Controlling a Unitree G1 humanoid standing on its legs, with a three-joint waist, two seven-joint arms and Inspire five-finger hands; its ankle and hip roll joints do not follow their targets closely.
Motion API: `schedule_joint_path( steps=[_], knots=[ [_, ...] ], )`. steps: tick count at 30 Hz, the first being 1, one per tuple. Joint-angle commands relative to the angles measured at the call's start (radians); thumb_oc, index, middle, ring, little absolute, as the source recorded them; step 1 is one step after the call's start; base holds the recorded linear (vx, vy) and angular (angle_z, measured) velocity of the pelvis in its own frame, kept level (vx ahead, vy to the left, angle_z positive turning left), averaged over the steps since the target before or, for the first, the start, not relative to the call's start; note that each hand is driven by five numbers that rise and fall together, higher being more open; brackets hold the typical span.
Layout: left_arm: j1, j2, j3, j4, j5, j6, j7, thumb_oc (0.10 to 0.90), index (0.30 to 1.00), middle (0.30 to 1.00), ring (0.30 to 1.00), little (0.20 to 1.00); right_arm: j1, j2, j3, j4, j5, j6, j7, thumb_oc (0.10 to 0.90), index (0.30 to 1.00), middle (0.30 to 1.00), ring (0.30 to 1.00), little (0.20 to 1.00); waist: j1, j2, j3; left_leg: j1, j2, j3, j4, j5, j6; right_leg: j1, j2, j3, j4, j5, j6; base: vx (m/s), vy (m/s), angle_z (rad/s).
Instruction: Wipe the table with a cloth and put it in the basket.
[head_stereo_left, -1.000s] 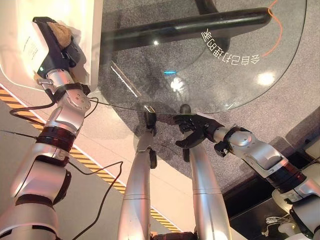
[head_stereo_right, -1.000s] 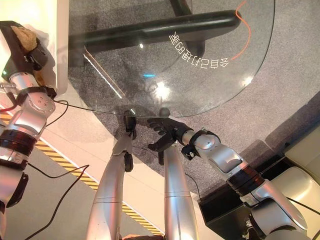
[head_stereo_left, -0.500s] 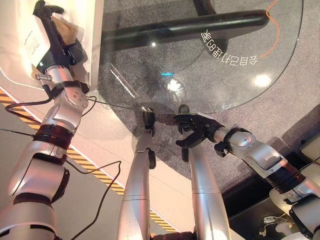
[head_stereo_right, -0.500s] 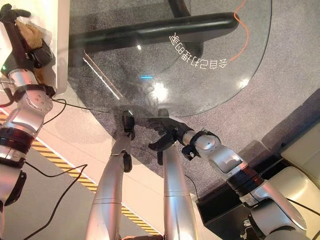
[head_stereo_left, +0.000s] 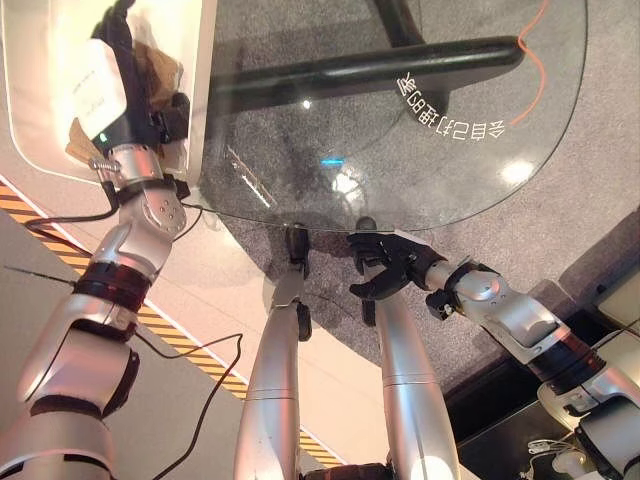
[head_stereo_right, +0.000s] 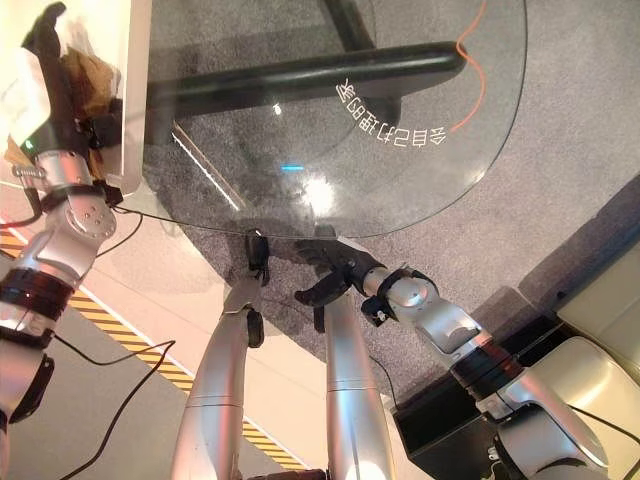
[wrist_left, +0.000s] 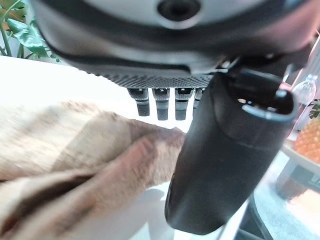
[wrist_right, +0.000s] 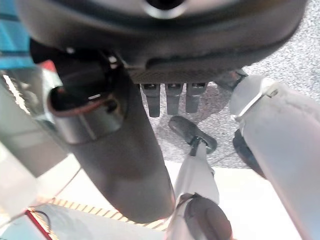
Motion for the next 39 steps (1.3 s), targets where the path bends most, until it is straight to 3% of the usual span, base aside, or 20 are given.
schedule_joint_path(
  steps=[1, 12, 20, 23, 26, 31, 32, 33, 39],
  knots=[
    [0.038, 0.078, 0.121, -0.070, 0.062, -0.038, 0.014, 0.800, 0.900, 0.900, 0.900, 0.900, 0.109, 0.026, -0.036, -0.126, -0.027, -0.063, 0.027, 0.800, 0.900, 0.900, 0.900, 0.900, 0.034, 0.025, -0.026, 0.104, -0.044, 0.030, 0.011, -0.090, 0.026, 0.098, 0.054, 0.009, -0.144, 0.047, 0.030, -0.03, -0.065, 0.01],
    [0.183, 0.160, 0.238, -0.134, 0.006, -0.061, -0.065, 0.800, 0.900, 0.900, 0.900, 0.900, 0.197, 0.014, -0.086, -0.136, -0.059, -0.097, 0.080, 0.800, 0.900, 0.900, 0.900, 0.900, 0.050, 0.025, -0.026, 0.292, -0.050, 0.015, -0.027, -0.097, 0.016, 0.313, 0.037, -0.020, -0.198, 0.023, 0.023, -0.02, -0.050, 0.00],
    [0.248, 0.155, 0.282, -0.168, -0.018, -0.112, -0.091, 0.800, 0.900, 0.900, 0.900, 0.900, 0.230, 0.031, -0.090, -0.111, -0.074, -0.092, 0.080, 0.800, 0.900, 0.900, 0.900, 0.900, 0.060, 0.015, -0.026, 0.401, -0.055, 0.001, -0.050, -0.097, 0.012, 0.429, 0.036, -0.024, -0.230, 0.015, 0.019, -0.03, -0.065, 0.05],
    [0.364, 0.110, 0.323, -0.206, -0.074, -0.179, -0.134, 0.800, 0.900, 0.900, 0.900, 0.900, 0.279, 0.034, -0.089, -0.037, -0.250, -0.121, 0.040, 0.800, 0.900, 0.900, 0.900, 0.900, 0.073, 0.005, -0.026, 0.486, -0.054, -0.013, -0.078, -0.099, 0.008, 0.521, 0.038, -0.030, -0.258, 0.004, 0.016, -0.04, -0.103, 0.01],
    [0.473, 0.051, 0.350, -0.267, -0.114, -0.200, -0.194, 0.800, 0.900, 0.900, 0.900, 0.900, 0.334, 0.033, -0.104, -0.003, -0.348, -0.126, 0.005, 0.800, 0.900, 0.900, 0.900, 0.900, 0.081, -0.001, -0.027, 0.541, -0.049, -0.022, -0.105, -0.094, 0.006, 0.577, 0.042, -0.032, -0.272, -0.004, 0.012, -0.04, -0.097, -0.07],
    [0.674, -0.077, 0.342, -0.352, -0.165, -0.204, -0.276, 0.800, 0.900, 0.900, 0.900, 0.900, 0.451, 0.091, -0.157, 0.130, -0.403, -0.178, -0.058, 0.800, 0.900, 0.900, 0.900, 0.900, 0.095, -0.010, -0.086, 0.624, -0.043, -0.046, -0.164, -0.090, 0.004, 0.666, 0.039, -0.041, -0.304, -0.020, 0.012, 0.00, -0.151, -0.02],
    [0.737, -0.119, 0.333, -0.345, -0.222, -0.212, -0.349, 0.800, 0.900, 0.900, 0.900, 0.900, 0.487, 0.127, -0.178, 0.194, -0.406, -0.194, -0.077, 0.800, 0.900, 0.900, 0.900, 0.900, 0.102, -0.013, -0.117, 0.656, -0.039, -0.055, -0.190, -0.089, 0.002, 0.704, 0.035, -0.049, -0.321, -0.024, 0.014, 0.03, -0.249, -0.02],
    [0.783, -0.161, 0.319, -0.329, -0.248, -0.198, -0.422, 0.800, 0.900, 0.900, 0.900, 0.900, 0.512, 0.157, -0.197, 0.258, -0.380, -0.208, -0.089, 0.800, 0.900, 0.900, 0.900, 0.900, 0.110, -0.016, -0.143, 0.689, -0.036, -0.064, -0.215, -0.088, 0.001, 0.744, 0.032, -0.057, -0.342, -0.024, 0.015, 0.03, -0.273, -0.02],
    [0.882, -0.251, 0.231, -0.178, -0.282, -0.198, -0.567, 0.800, 0.900, 0.900, 0.900, 0.900, 0.551, 0.228, -0.230, 0.458, -0.368, -0.222, -0.116, 0.800, 0.900, 0.900, 0.900, 0.900, 0.130, -0.020, -0.239, 0.806, -0.017, -0.084, -0.284, -0.084, -0.007, 0.894, 0.034, -0.083, -0.432, -0.016, 0.015, 0.05, -0.183, 0.11]
  ],
)
